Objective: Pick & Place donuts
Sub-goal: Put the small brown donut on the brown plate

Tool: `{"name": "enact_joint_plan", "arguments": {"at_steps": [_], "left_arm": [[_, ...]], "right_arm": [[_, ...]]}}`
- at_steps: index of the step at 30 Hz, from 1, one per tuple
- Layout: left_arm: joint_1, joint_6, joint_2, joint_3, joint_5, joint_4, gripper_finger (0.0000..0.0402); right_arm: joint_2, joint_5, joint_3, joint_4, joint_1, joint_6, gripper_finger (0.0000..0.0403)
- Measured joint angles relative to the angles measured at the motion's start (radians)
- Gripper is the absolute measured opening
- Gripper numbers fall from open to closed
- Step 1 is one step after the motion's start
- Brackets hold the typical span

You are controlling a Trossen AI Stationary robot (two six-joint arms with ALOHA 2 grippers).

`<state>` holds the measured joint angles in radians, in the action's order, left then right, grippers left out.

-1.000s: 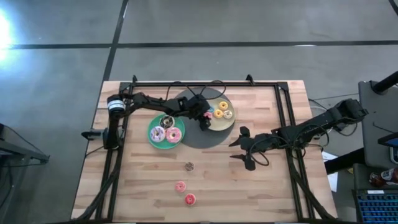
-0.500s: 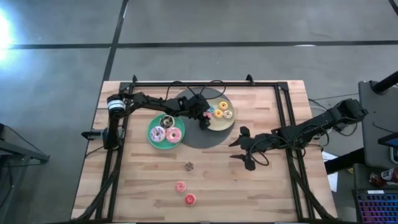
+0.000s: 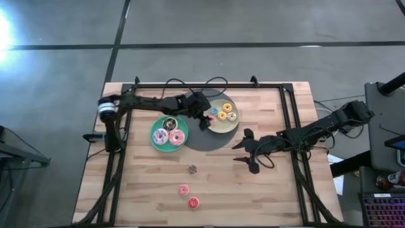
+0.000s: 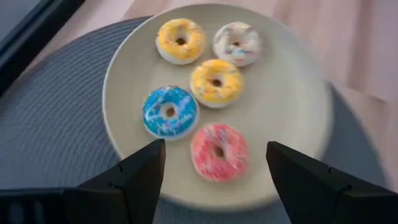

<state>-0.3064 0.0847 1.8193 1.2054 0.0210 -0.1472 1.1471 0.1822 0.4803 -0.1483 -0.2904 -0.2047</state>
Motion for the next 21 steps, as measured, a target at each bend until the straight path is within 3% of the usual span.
{"name": "enact_joint_plan", "arguments": {"at_steps": [9,16,21], "left_arm": [[0.125,-0.004,-0.303,-0.125,0.023,-0.1,0.0254],[0.304,0.063,-0.554,-0.338,0.179,-0.035,0.0253],[0.437,0.138,-0.693,-0.493,0.296,0.055,0.0253]], "right_arm": [[0.08,-0.04,0.001,-0.203,-0.005,0.094,0.0228],[0.21,-0.078,0.004,-0.442,-0.006,0.168,0.0228],[0.328,-0.078,0.075,-0.513,-0.006,0.21,0.0228]]}}
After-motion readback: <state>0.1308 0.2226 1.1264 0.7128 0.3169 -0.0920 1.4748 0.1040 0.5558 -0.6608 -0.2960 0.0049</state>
